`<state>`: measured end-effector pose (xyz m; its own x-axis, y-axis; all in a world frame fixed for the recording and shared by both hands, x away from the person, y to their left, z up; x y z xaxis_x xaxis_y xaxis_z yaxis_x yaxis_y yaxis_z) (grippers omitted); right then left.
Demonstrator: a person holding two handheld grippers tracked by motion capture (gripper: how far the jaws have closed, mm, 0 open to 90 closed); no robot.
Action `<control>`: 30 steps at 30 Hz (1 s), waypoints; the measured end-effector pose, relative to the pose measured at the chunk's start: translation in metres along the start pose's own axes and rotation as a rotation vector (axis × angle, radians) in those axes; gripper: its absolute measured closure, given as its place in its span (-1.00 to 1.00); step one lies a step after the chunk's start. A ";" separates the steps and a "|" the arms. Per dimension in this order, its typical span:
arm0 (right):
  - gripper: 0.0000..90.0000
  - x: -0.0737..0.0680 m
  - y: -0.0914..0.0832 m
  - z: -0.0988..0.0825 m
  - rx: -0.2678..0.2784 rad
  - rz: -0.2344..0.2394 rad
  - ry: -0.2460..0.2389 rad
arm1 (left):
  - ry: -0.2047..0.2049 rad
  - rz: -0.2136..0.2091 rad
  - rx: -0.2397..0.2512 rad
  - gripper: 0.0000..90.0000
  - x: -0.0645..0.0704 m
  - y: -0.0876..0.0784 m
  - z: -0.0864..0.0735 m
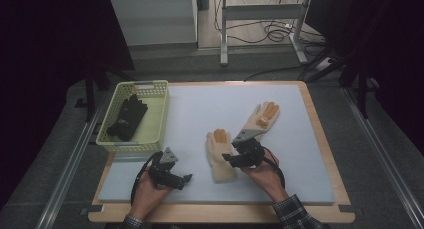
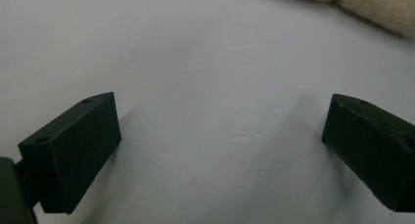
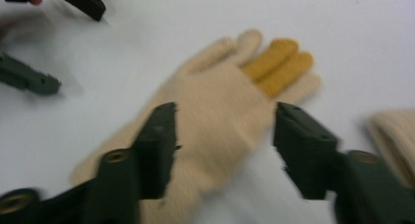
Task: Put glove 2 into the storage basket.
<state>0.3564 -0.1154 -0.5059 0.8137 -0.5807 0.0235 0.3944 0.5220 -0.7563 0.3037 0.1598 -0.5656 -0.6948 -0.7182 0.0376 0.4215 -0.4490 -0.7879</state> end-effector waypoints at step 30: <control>0.84 -0.020 0.008 -0.045 -0.039 0.058 -0.062 | -0.005 -0.002 0.001 -0.98 0.000 0.000 0.000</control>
<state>0.3239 -0.1275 -0.5423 0.8599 -0.5102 0.0182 0.3301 0.5284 -0.7822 0.3034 0.1596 -0.5657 -0.6929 -0.7198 0.0418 0.4206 -0.4506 -0.7875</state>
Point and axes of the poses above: each handheld gripper's, and its own axes: y roughly forward along the jaws, z roughly out of its top, x roughly to its right, the point moved 2 cm from there along y, roughly forward along the jaws, and after that the axes turned 6 degrees about -x, right-handed, at the moved point
